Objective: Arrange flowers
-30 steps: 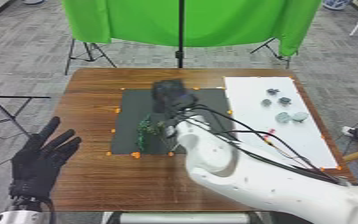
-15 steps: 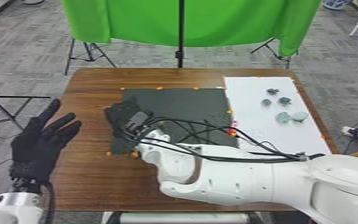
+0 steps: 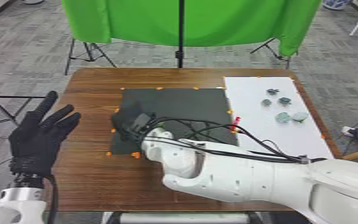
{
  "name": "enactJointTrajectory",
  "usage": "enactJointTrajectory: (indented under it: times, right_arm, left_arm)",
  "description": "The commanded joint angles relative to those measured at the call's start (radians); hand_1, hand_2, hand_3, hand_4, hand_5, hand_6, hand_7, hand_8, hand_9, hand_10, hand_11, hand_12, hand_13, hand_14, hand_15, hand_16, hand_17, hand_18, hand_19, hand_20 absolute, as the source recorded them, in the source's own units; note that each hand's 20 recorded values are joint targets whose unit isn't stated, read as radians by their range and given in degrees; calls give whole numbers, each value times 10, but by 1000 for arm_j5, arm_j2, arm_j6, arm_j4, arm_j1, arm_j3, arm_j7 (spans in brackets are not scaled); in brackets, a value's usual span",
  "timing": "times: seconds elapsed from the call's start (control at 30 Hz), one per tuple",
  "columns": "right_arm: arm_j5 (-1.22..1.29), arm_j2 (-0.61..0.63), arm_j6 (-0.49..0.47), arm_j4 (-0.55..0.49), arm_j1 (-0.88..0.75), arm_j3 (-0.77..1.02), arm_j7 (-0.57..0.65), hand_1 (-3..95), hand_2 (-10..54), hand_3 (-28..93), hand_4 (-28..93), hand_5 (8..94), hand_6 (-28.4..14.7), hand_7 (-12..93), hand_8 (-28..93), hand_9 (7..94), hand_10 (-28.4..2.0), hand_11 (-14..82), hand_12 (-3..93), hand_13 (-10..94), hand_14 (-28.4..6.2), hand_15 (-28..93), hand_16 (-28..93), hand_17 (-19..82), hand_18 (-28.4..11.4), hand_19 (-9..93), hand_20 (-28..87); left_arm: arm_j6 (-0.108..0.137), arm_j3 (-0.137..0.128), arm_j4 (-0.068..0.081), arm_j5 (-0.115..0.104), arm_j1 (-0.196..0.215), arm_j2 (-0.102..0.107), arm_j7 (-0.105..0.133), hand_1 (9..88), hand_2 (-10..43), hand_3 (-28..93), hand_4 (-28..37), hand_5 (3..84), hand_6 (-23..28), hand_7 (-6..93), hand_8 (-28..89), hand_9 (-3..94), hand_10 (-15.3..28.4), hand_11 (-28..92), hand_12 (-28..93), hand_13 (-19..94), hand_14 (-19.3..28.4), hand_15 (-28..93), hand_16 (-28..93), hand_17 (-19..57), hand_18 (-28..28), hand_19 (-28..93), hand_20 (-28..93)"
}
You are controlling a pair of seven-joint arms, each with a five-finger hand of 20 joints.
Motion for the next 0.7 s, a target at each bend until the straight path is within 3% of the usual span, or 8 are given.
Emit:
enactJointTrajectory:
  times: [0.03, 0.17, 0.2, 0.27, 0.37, 0.43, 0.57, 0.7]
  right_arm:
    - [1, 10, -70, -24, -43, 84, -16, 505, -95, 598, -283, 730, 48, 161, -47, 824, -85, 388, 247, 693, -64, 741, 196, 253, -213, 839, 487]
    - [-11, 18, -71, -39, -88, 136, -2, 471, -95, 643, -283, 711, 47, 158, -87, 812, -90, 415, 220, 690, -65, 745, 194, 249, -215, 837, 491]
    - [-27, 16, -99, -39, -124, 194, -27, 471, -95, 640, -283, 709, 47, 160, -92, 811, -90, 419, 215, 690, -66, 745, 193, 249, -215, 838, 491]
    - [-40, 29, -108, -60, -135, 221, -45, 451, -95, 659, -283, 699, 44, 163, -129, 807, -92, 429, 201, 689, -67, 747, 192, 249, -217, 839, 493]
    - [-2, 56, -140, -110, -149, 251, -68, 409, -95, 671, -283, 675, 39, 157, -131, 794, -95, 445, 205, 685, -69, 753, 196, 243, -224, 840, 501]
    - [11, 82, -181, -154, -177, 295, -92, 348, -95, 700, -283, 641, 28, 150, -126, 763, -101, 479, 211, 666, -83, 780, 209, 229, -235, 835, 517]
    - [19, 152, -168, -239, -192, 335, -67, 304, -95, 722, -283, 601, 12, 140, -123, 733, -109, 503, 208, 644, -96, 801, 210, 211, -246, 824, 538]
    - [49, 243, -127, -335, -264, 435, -35, 294, -95, 712, -283, 590, 5, 136, -121, 719, -112, 513, 207, 634, -100, 804, 207, 207, -246, 817, 543]
  left_arm:
    - [-2, -14, 1, 3, 34, -11, -64, 162, 62, 761, -283, 302, 44, 122, -102, 308, 189, 205, 121, 213, 282, 457, -63, -113, 284, 506, 48]
    - [-20, -35, -8, 29, 42, -53, -125, 163, 63, 760, -283, 301, 44, 121, -102, 307, 189, 206, 121, 213, 282, 457, -62, -113, 284, 506, 48]
    - [-31, -41, -4, 43, 18, -80, -170, 163, 63, 760, -283, 301, 44, 121, -102, 307, 189, 207, 121, 213, 282, 457, -62, -113, 284, 506, 48]
    - [-27, -44, -6, 41, 29, -81, -172, 163, 63, 760, -283, 301, 44, 121, -102, 307, 189, 207, 121, 213, 283, 457, -63, -113, 284, 506, 48]
    - [-14, -54, -22, 28, 86, -70, -143, 163, 61, 762, -283, 301, 44, 121, -102, 307, 189, 206, 121, 213, 282, 456, -63, -113, 284, 506, 48]
    - [-8, -56, -28, 24, 108, -77, -137, 163, 62, 762, -283, 302, 44, 121, -102, 307, 189, 205, 121, 213, 282, 456, -63, -113, 284, 506, 48]
    - [5, -67, -37, 15, 148, -77, -118, 164, 62, 761, -283, 301, 44, 120, -101, 307, 189, 205, 121, 213, 282, 458, -63, -113, 284, 506, 48]
    - [4, -66, -34, 11, 173, -100, -110, 163, 62, 761, -283, 301, 44, 121, -101, 307, 189, 206, 121, 213, 282, 457, -63, -112, 284, 507, 48]
